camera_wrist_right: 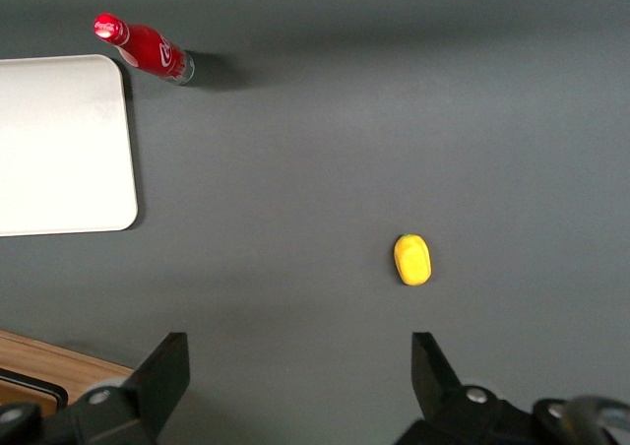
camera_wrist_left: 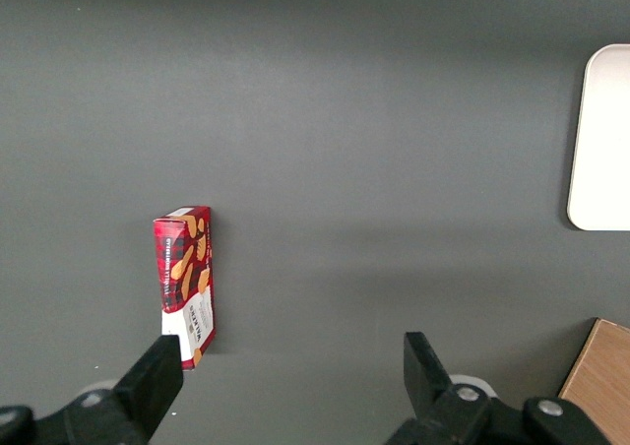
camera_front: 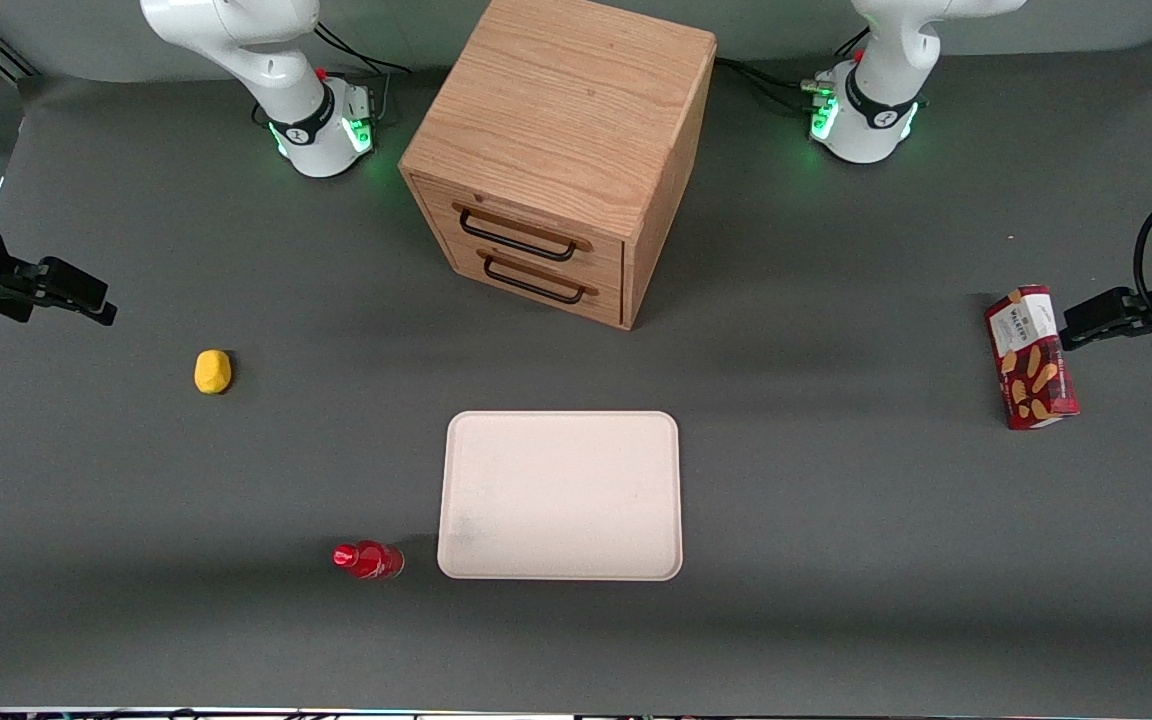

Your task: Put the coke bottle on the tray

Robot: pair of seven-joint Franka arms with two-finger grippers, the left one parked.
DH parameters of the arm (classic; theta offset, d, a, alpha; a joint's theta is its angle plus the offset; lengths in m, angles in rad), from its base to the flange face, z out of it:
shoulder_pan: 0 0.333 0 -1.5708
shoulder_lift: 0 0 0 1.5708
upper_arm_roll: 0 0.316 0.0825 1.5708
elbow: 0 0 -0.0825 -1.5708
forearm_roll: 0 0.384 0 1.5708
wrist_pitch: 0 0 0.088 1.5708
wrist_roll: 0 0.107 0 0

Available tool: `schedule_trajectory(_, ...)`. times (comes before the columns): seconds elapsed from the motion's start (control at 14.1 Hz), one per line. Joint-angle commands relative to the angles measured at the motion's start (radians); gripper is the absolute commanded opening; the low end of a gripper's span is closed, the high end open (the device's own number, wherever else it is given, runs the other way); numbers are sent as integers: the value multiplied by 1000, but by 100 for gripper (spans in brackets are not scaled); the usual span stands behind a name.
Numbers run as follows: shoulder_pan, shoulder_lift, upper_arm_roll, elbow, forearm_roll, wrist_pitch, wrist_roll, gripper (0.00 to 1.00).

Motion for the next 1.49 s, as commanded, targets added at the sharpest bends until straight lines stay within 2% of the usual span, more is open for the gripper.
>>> schedule_trajectory(0.0,-4,-12,1,2,12,-24,-20,100)
schedule_trajectory(0.99,24,-4,9,18,8,-30,0,100)
schedule_trajectory(1.27,70,81,9,125,14,-30,6,100)
schedule_trajectory(1.42,99,118,9,171,16,-42,61,100)
